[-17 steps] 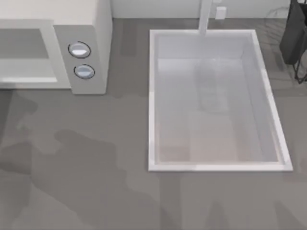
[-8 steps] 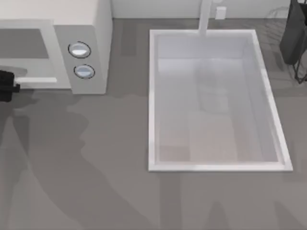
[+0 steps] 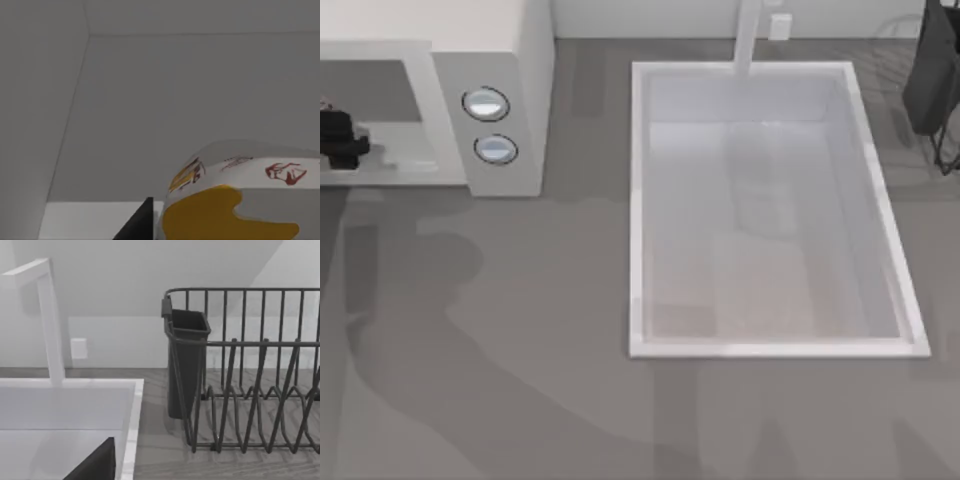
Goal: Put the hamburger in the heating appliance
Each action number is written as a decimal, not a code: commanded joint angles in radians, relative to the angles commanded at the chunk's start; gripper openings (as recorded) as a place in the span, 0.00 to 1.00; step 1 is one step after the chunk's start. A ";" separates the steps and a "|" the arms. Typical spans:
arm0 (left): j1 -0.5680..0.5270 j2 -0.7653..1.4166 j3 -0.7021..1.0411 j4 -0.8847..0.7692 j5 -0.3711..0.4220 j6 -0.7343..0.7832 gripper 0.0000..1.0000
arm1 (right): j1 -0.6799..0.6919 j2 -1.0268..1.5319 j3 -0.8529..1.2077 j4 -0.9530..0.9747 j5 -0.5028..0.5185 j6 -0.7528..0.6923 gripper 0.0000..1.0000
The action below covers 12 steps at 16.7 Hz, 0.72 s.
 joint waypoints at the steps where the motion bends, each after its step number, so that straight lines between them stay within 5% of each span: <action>1: 0.000 0.010 0.002 0.029 0.003 -0.013 0.00 | 0.000 0.000 0.000 0.000 0.000 0.000 1.00; 12: -0.005 0.099 0.116 0.003 -0.003 -0.025 0.00 | 0.000 0.000 0.000 0.000 0.000 0.000 1.00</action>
